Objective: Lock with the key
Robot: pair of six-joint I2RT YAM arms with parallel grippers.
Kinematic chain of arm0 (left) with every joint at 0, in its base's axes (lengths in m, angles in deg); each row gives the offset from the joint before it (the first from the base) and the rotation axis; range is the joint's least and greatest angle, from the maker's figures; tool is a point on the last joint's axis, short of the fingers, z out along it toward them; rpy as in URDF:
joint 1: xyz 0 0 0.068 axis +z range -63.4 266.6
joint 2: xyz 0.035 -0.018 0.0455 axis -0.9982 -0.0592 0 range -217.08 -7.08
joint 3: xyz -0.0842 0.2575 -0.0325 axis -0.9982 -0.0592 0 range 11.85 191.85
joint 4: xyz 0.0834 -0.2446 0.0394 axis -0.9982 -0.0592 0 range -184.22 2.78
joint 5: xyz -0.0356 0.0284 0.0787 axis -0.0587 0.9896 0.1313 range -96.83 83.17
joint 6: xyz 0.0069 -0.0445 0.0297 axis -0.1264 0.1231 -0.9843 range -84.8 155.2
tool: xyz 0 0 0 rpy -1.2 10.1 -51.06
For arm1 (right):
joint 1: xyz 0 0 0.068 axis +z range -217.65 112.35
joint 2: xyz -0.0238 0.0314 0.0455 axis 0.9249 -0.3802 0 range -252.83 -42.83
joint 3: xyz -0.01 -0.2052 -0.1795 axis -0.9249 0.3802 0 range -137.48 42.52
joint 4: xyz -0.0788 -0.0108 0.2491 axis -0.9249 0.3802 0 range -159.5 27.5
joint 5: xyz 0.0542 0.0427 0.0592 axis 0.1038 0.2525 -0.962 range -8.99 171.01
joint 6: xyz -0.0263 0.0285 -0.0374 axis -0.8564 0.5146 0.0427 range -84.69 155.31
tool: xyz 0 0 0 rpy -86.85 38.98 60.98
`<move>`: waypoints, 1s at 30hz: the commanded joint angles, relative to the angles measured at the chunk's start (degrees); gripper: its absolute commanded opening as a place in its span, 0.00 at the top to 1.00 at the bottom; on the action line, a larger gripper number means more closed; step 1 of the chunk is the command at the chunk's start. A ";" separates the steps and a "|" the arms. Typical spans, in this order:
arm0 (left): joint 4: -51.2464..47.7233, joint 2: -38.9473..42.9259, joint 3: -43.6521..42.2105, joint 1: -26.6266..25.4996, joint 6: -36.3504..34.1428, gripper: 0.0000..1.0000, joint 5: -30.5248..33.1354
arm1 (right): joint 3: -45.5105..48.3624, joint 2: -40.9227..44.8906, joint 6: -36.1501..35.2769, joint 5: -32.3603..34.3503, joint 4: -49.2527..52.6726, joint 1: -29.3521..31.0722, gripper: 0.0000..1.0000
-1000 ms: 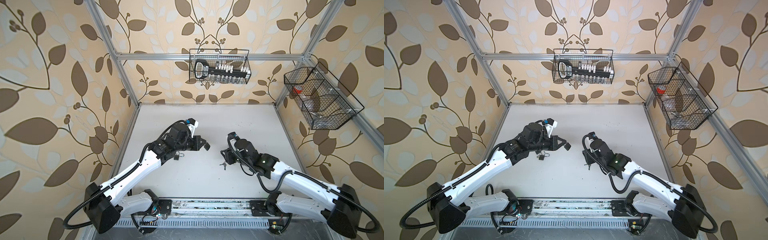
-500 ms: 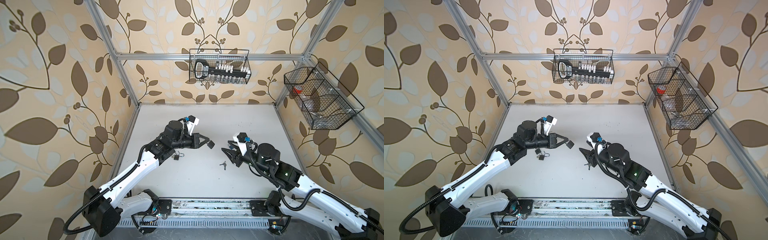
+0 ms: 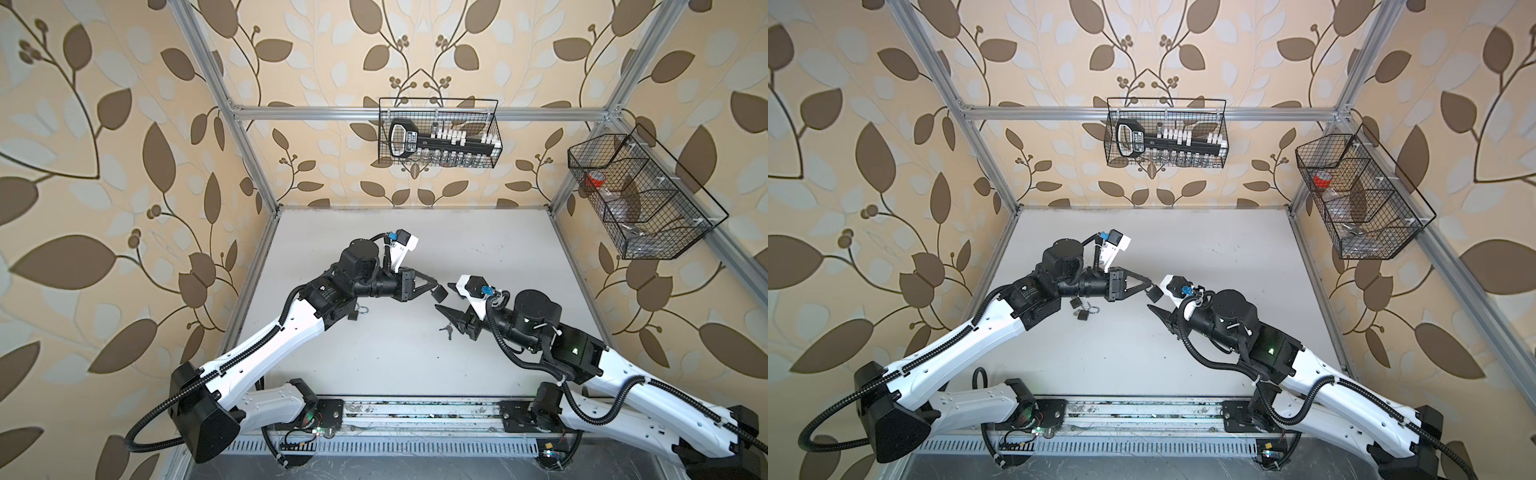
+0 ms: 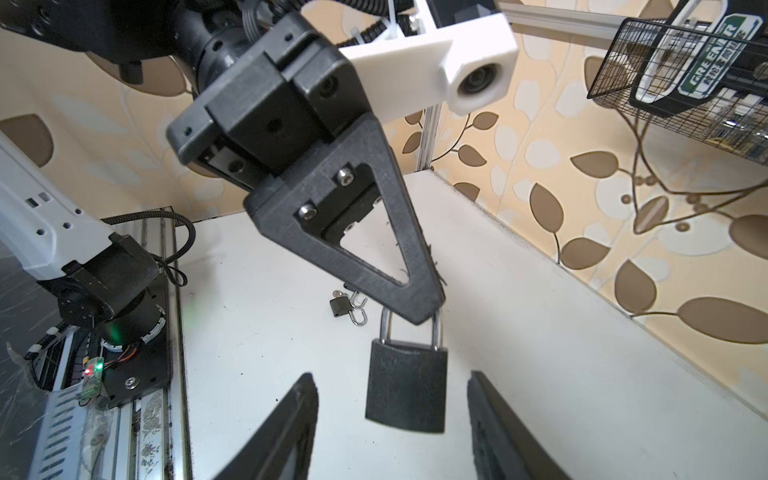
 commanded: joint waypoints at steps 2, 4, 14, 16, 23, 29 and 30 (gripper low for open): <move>2.46 0.70 3.55 -0.64 -1.93 1.00 -1.87 | -2.33 -1.47 -1.01 3.99 -1.18 1.04 0.43; 2.37 0.93 3.39 -0.62 -2.07 1.00 -1.66 | -2.34 -2.07 -0.62 6.02 -1.46 1.24 0.43; 2.10 1.41 3.13 -0.65 -1.98 1.00 -1.18 | -2.75 -3.46 1.28 8.42 -1.93 1.24 0.51; 2.19 1.50 3.19 -0.63 -1.90 1.00 -1.30 | -2.87 -3.34 1.34 8.12 -1.93 1.24 0.53; 2.10 1.68 3.19 -0.65 -1.89 1.00 -1.70 | -2.83 -3.69 1.80 7.54 -1.88 1.31 0.57; 2.19 1.99 3.28 -0.63 -1.78 1.00 -1.89 | -2.78 -3.33 2.33 7.74 -2.08 1.35 0.64; 2.02 1.94 3.21 -0.68 -1.87 1.00 -1.87 | -2.71 -3.17 2.42 7.59 -2.20 1.28 0.66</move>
